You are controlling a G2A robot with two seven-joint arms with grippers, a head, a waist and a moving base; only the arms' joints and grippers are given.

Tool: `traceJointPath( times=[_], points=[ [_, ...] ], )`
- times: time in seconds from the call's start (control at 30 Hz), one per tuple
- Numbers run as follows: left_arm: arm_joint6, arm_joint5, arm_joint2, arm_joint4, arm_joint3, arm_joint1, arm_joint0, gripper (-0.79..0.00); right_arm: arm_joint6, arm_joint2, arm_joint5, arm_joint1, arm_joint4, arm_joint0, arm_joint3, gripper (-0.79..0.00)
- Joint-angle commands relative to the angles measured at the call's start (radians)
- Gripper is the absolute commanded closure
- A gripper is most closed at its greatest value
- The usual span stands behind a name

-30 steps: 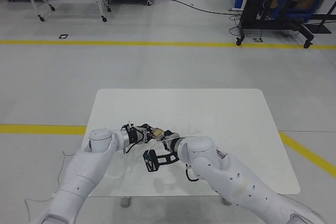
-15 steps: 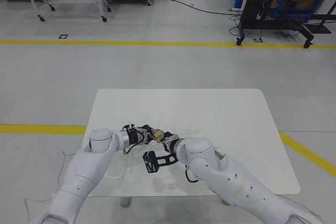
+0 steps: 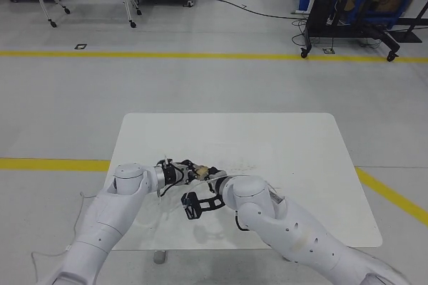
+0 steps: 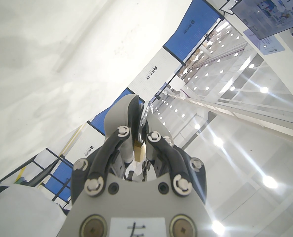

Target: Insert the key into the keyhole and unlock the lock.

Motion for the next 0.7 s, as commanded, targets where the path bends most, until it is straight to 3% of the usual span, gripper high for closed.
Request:
traceJointPath(
  times=[0.0, 0.67],
  points=[
    [-0.001, 0.007, 0.000, -0.008, 0.004, -0.001, -0.003, 0.000, -0.007, -0.002, -0.001, -0.002, -0.001, 0.000, -0.001, 0.000],
    [-0.050, 0.036, -0.001, -0.056, 0.039, -0.001, -0.024, 0.000, -0.064, 0.090, -0.039, 0.017, -0.024, -0.069, -0.096, 0.000]
  ],
)
